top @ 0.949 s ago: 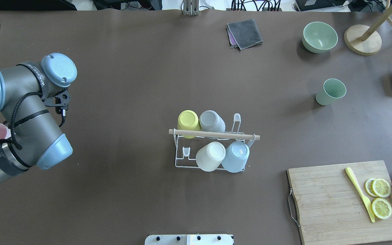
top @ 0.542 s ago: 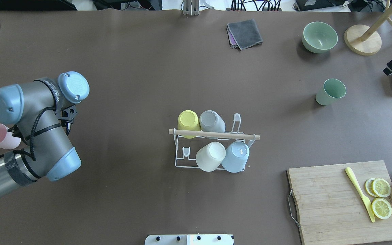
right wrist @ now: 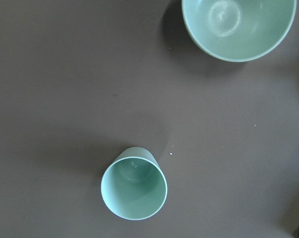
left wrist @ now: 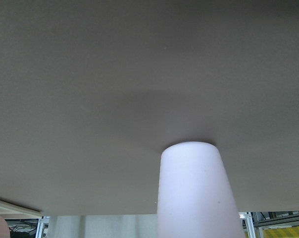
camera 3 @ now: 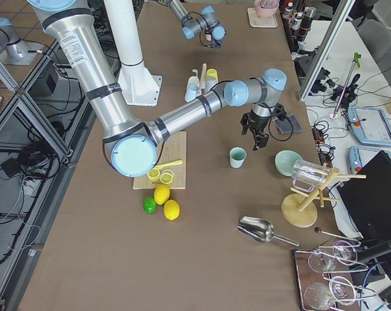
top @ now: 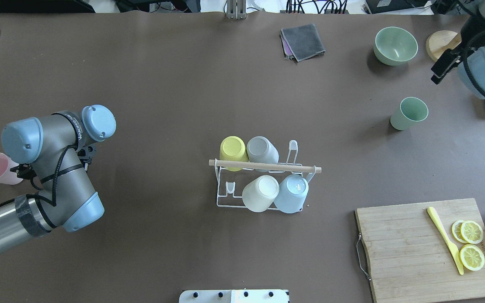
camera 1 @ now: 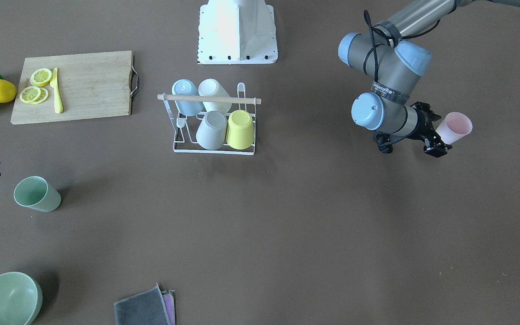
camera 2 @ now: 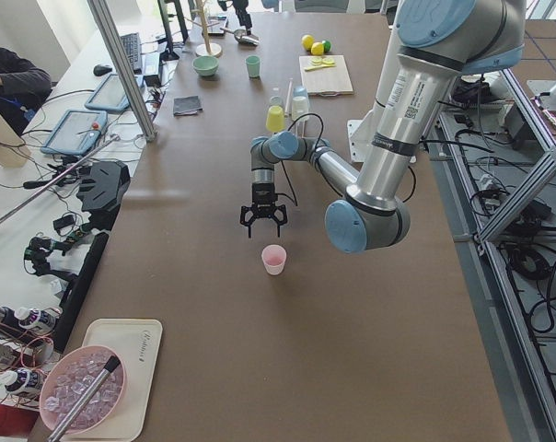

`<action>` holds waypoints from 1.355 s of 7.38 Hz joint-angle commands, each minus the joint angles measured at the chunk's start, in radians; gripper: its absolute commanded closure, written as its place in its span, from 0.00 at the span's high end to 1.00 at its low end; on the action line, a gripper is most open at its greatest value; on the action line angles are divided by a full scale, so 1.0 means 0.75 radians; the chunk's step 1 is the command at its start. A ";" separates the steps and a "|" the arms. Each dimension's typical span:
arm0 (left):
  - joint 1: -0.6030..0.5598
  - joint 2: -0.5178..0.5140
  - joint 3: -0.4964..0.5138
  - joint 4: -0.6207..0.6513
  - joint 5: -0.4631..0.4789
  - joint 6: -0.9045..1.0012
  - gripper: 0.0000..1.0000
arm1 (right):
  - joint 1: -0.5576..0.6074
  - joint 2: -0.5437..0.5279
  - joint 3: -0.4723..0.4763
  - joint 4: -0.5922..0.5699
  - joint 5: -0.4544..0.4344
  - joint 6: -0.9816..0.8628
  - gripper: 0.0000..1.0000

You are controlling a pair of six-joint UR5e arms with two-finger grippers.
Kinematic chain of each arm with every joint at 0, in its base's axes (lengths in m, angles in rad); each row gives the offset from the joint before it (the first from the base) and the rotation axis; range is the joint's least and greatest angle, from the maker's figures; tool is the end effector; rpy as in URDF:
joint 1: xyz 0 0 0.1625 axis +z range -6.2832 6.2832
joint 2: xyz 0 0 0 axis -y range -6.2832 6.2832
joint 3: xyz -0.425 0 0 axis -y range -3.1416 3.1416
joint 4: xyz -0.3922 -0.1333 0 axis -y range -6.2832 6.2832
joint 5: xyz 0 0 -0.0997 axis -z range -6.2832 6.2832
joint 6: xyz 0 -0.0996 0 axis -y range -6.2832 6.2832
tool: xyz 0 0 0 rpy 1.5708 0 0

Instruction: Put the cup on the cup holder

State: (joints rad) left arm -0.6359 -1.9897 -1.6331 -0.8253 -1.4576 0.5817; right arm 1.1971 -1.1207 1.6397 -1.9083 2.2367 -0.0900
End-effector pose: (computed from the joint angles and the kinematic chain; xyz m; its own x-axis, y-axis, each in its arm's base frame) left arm 0.3896 -0.4672 0.4908 0.0465 0.9975 -0.0524 -0.9601 0.0301 -0.2782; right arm -0.1660 -0.6198 0.4097 0.6563 -0.4716 0.5889 0.4197 0.8769 0.2344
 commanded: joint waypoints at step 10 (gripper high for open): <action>0.007 0.153 0.077 -0.215 -0.010 -0.125 0.98 | -0.213 0.606 -0.779 -0.417 -0.192 -0.438 1.00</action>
State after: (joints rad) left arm -0.6305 -1.8839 -1.5746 -0.9824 -1.4647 0.4877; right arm 1.0638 -0.7060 1.0798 -2.1711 2.1189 -0.4118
